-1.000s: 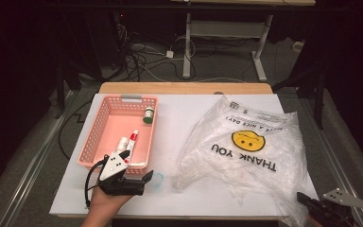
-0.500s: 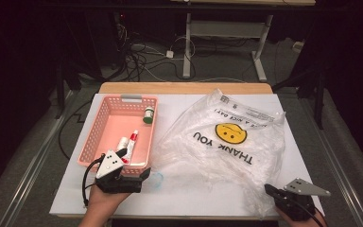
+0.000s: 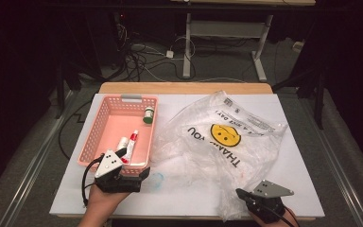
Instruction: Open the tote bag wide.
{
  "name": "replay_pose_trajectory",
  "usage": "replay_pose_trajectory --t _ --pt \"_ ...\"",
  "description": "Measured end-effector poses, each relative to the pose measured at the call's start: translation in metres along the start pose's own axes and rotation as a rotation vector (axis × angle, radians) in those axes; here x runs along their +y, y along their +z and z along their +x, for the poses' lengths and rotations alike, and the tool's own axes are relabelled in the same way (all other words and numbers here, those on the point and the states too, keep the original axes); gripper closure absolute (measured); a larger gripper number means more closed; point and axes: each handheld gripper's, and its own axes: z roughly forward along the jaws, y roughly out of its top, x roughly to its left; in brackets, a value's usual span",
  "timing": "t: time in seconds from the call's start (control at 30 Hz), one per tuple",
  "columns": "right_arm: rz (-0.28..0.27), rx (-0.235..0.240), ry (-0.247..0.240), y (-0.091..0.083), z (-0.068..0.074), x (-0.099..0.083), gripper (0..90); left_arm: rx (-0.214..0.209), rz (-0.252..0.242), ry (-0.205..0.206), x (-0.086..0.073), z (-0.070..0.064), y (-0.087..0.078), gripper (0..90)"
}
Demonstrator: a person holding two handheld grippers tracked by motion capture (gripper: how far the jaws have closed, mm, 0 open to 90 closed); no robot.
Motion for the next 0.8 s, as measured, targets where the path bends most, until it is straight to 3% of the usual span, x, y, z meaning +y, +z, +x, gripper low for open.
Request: replay_pose_trajectory --t 0.13,0.37,0.47,0.63,0.8 --pt "-0.014 -0.006 -0.015 -0.006 0.005 -0.002 90.0 -0.002 -0.002 -0.001 0.000 0.000 0.000 0.0" --pt "-0.145 0.024 0.063 -0.028 -0.007 0.004 68.7 -0.007 -0.021 -0.021 0.000 -0.001 -0.002 0.0" --pt "-0.182 0.024 0.060 -0.030 -0.014 0.013 58.8 -0.020 -0.024 -0.032 -0.001 -0.002 -0.001 0.0" --pt "-0.224 0.039 0.018 -0.015 -0.027 0.036 37.5 -0.028 -0.022 -0.033 -0.001 -0.004 0.000 0.0" --pt "-0.236 0.063 -0.003 0.012 -0.036 0.063 29.0 -0.021 -0.029 -0.049 -0.002 -0.001 -0.003 0.0"
